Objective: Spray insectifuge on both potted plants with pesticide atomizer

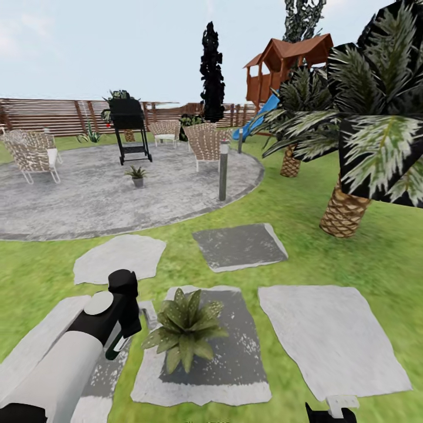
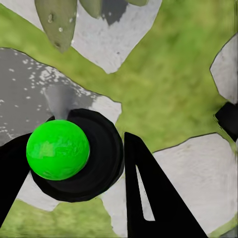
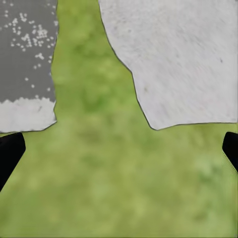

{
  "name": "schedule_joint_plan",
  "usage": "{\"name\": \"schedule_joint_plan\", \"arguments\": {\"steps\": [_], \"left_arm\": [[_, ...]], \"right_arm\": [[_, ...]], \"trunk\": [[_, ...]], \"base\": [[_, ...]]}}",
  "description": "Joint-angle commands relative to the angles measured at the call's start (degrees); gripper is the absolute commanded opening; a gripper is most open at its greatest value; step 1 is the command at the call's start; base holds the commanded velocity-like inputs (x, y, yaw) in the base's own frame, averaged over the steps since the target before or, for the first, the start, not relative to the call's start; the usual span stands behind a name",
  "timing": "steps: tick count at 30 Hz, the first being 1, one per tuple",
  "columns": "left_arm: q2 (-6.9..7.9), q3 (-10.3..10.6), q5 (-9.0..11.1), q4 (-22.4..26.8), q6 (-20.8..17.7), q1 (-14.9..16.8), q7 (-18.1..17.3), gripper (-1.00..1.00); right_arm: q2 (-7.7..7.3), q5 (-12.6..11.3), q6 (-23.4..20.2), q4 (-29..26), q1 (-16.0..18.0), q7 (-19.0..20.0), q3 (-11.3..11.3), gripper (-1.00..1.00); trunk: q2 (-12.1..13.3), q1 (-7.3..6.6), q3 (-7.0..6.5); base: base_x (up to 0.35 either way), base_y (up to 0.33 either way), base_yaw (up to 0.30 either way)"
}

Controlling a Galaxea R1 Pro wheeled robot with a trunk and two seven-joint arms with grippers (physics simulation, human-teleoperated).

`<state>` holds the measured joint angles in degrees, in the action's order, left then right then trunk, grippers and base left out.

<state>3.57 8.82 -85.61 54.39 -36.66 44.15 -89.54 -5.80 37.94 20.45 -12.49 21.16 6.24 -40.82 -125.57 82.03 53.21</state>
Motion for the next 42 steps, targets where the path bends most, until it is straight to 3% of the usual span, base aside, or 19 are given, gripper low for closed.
{"name": "schedule_joint_plan", "arguments": {"steps": [1, 10, 23, 42], "left_arm": [[0.03, 0.2, -0.3, 0.0, -0.6, 0.1, -0.5, -1.00], [-0.05, 0.2, -0.3, 0.0, -0.7, 0.1, -0.5, -1.00], [-0.12, 0.2, -0.3, -0.2, -0.8, 0.1, -0.5, -1.00], [-0.14, 0.1, -0.3, -0.5, -0.8, 0.1, -0.5, -1.00]], "right_arm": [[0.00, 0.1, 0.2, 0.0, 0.0, 0.5, -0.5, 1.00], [0.00, 0.1, 0.2, 0.0, 0.0, 0.5, -0.5, 1.00], [0.00, 0.1, 0.2, 0.0, 0.0, 0.5, -0.5, 1.00], [0.00, 0.1, 0.2, 0.0, 0.0, 0.5, -0.5, 1.00]], "trunk": [[0.0, -0.02, 0.05], [0.0, -0.02, 0.05], [0.0, -0.02, 0.05], [0.0, -0.02, 0.05]], "base": [[-0.111, -0.246, 0.277], [-0.052, -0.079, 0.277], [0.257, -0.135, 0.094], [0.035, -0.259, 0.277]]}}
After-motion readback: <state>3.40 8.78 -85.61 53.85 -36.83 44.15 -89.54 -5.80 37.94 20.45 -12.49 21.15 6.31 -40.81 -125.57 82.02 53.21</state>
